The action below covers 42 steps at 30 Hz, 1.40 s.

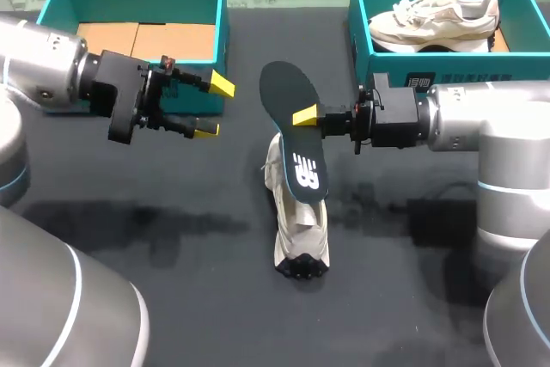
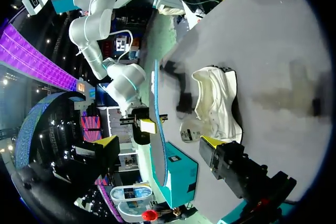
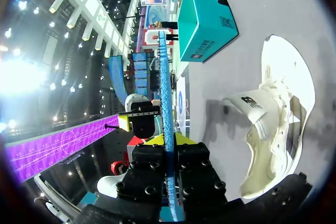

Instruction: Take the shoe out of the shoebox, open the shoe tongue, remove and reinsert the insole, then place the shoe into the shoebox

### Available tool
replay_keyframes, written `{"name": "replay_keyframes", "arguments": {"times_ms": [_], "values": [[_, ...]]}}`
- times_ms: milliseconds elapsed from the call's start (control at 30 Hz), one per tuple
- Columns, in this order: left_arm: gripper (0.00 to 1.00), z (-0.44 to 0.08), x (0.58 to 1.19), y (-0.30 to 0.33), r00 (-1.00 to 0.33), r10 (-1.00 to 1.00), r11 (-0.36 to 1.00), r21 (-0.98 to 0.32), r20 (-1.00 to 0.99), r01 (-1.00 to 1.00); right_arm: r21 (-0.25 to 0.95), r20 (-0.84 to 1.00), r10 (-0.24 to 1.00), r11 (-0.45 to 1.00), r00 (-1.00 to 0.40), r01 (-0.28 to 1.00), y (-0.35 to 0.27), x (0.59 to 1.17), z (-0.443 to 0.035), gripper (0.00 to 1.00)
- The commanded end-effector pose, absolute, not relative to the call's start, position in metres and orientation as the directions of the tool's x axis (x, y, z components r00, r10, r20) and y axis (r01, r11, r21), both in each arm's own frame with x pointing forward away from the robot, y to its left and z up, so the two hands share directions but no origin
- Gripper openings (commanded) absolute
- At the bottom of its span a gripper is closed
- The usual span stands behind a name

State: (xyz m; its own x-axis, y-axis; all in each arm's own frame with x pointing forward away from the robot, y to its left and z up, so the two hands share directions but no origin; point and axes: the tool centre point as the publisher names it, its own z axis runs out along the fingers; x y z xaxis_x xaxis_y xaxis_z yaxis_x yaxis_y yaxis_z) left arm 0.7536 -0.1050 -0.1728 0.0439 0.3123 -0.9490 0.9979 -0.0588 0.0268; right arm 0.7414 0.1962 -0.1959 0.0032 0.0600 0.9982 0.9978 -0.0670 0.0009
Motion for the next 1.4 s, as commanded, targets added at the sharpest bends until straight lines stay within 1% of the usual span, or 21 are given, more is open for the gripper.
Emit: {"name": "replay_keyframes", "arguments": {"times_ms": [33, 133, 300, 433, 700, 833, 867, 1033, 1067, 1133, 1200, 1267, 1300, 1367, 1400], "values": [[1.00, -0.184, 0.751, -0.120, 0.082, 0.248, 0.007, 0.087, -0.965, 0.996, 0.001, 0.998, 0.061, -0.069, 0.004, 0.998, 0.197, 0.740, -0.196, 0.00], [1.00, -0.187, 0.752, -0.129, 0.089, 0.221, 0.048, 0.102, -0.971, 0.994, -0.020, 0.999, 0.036, -0.100, 0.024, 0.995, 0.204, 0.737, -0.202, 0.00], [1.00, -0.190, 0.755, -0.143, 0.064, 0.192, 0.082, 0.081, -0.979, 0.993, -0.037, 0.999, 0.015, -0.129, 0.039, 0.991, 0.211, 0.730, -0.205, 0.00], [1.00, -0.192, 0.756, -0.150, 0.037, 0.175, 0.093, 0.053, -0.984, 0.994, -0.028, 1.000, 0.000, -0.140, 0.028, 0.990, 0.214, 0.725, -0.204, 0.00], [1.00, -0.195, 0.759, -0.158, 0.023, 0.163, 0.118, 0.043, -0.986, 0.992, -0.019, 1.000, -0.013, -0.136, 0.018, 0.991, 0.219, 0.723, -0.201, 0.00], [0.95, -0.197, 0.760, -0.162, 0.016, 0.158, 0.130, 0.037, -0.987, 0.991, -0.019, 1.000, -0.020, -0.125, 0.017, 0.992, 0.221, 0.722, -0.200, 0.00], [0.95, -0.198, 0.761, -0.163, 0.015, 0.158, 0.132, 0.036, -0.987, 0.991, -0.019, 1.000, -0.020, -0.125, 0.017, 0.992, 0.221, 0.722, -0.200, 0.00], [0.78, -0.200, 0.766, -0.170, 0.015, 0.154, 0.149, 0.038, -0.988, 0.988, -0.019, 1.000, -0.020, -0.125, 0.017, 0.992, 0.221, 0.722, -0.200, 0.00], [0.75, -0.201, 0.767, -0.172, 0.016, 0.155, 0.151, 0.040, -0.988, 0.988, -0.019, 1.000, -0.020, -0.125, 0.017, 0.992, 0.221, 0.722, -0.200, 0.00], [0.73, -0.202, 0.769, -0.175, 0.008, 0.149, 0.158, 0.032, -0.989, 0.987, -0.019, 1.000, -0.020, -0.125, 0.017, 0.992, 0.221, 0.722, -0.200, 0.00], [0.64, -0.202, 0.771, -0.178, 0.010, 0.148, 0.163, 0.035, -0.989, 0.986, -0.019, 1.000, -0.020, -0.125, 0.017, 0.992, 0.221, 0.722, -0.200, 0.00], [0.57, -0.203, 0.772, -0.180, 0.008, 0.146, 0.167, 0.033, -0.989, 0.985, -0.019, 1.000, -0.020, -0.125, 0.017, 0.992, 0.221, 0.722, -0.200, 0.00], [0.52, -0.204, 0.772, -0.181, 0.007, 0.147, 0.169, 0.032, -0.989, 0.985, -0.019, 1.000, -0.020, -0.125, 0.017, 0.992, 0.221, 0.722, -0.200, 0.00], [0.47, -0.205, 0.773, -0.183, 0.005, 0.147, 0.170, 0.031, -0.989, 0.985, -0.019, 1.000, -0.020, -0.125, 0.017, 0.992, 0.221, 0.722, -0.200, 0.00], [0.46, -0.205, 0.773, -0.183, 0.005, 0.148, 0.171, 0.030, -0.989, 0.985, -0.019, 1.000, -0.020, -0.125, 0.017, 0.992, 0.221, 0.722, -0.200, 0.00]]}}
